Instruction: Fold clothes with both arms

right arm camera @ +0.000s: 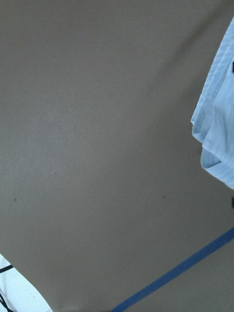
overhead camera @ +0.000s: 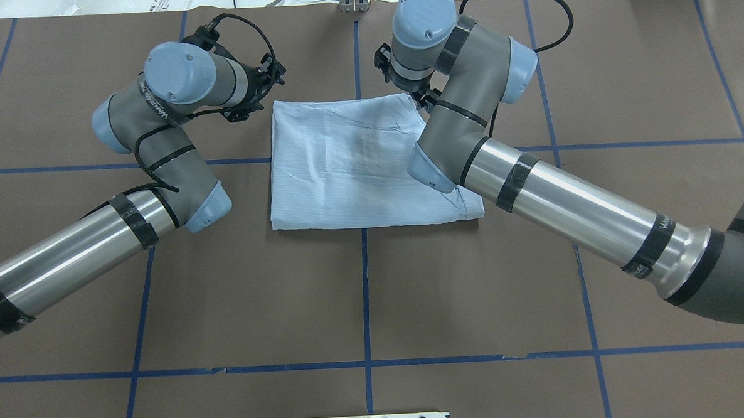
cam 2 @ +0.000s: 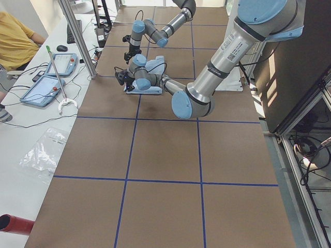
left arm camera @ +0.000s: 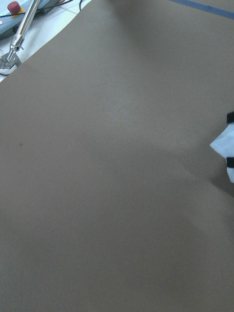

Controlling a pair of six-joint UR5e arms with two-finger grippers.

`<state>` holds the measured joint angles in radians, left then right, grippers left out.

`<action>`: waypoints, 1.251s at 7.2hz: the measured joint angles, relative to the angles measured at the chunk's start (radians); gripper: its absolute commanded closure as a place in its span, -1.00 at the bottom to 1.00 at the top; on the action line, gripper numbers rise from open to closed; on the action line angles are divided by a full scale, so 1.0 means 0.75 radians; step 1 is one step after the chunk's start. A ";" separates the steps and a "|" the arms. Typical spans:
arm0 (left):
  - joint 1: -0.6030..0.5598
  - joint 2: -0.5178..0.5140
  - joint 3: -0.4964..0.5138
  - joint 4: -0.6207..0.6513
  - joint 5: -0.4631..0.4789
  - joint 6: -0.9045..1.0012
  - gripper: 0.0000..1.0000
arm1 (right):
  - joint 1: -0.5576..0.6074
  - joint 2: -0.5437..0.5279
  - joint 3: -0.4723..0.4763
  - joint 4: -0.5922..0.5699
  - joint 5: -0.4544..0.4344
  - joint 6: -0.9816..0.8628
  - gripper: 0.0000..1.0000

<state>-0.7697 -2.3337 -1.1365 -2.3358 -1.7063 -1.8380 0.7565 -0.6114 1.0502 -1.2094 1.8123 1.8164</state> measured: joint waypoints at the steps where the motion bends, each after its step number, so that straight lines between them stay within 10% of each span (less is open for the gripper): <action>1: -0.018 0.031 -0.051 0.001 -0.047 0.046 -0.41 | 0.039 -0.037 0.044 -0.006 0.073 -0.077 -1.00; 3: -0.061 0.213 -0.264 0.009 -0.172 0.304 -0.47 | 0.143 -0.207 0.183 -0.025 0.214 -0.362 -1.00; 4: -0.088 0.302 -0.342 0.012 -0.226 0.495 -0.99 | 0.201 -0.294 0.232 -0.036 0.269 -0.565 -1.00; 9: -0.418 0.618 -0.394 0.017 -0.551 1.560 -1.00 | 0.541 -0.566 0.266 -0.193 0.527 -1.714 -1.00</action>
<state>-1.0833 -1.8701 -1.4320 -2.3230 -2.1198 -0.6683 1.1625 -1.0360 1.2498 -1.3541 2.2073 0.5312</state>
